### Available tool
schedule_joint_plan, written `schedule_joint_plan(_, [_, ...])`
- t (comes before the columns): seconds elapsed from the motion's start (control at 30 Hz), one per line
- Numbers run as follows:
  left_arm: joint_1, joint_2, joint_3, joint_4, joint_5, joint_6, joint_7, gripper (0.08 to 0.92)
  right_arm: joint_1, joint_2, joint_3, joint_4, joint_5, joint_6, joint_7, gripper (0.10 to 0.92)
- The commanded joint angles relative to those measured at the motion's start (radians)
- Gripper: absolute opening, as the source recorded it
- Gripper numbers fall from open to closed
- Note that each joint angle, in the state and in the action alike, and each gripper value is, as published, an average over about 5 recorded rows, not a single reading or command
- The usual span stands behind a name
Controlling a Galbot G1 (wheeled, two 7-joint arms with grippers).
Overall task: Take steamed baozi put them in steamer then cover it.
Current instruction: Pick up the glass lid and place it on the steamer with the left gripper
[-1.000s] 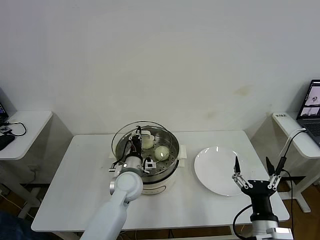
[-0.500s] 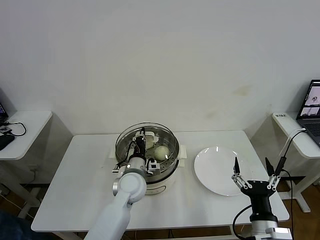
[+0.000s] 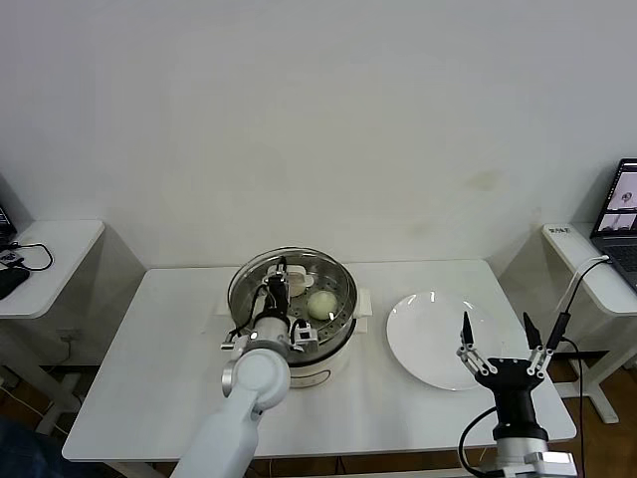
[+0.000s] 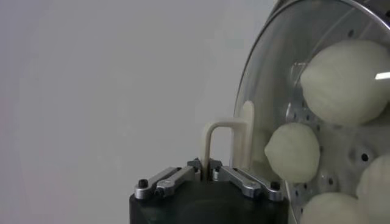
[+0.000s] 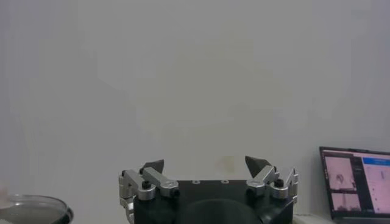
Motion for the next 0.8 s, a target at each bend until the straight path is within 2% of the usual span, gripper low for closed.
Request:
schedule_joint_plan(0.03, [0.011, -0.004, 0.006, -0.019, 0.005, -0.001, 0.005, 0.133, 0.000, 0.002, -0.002, 0.000, -0.001, 0.000, 0.000, 0.823])
schedule_joint_plan(0.8, [0.029, -0.009, -0.001, -0.023, 0.019, -0.010, 0.007, 0.133, 0.000, 0.003, -0.016, 0.002, -0.003, 0.001, 0.000, 0.823])
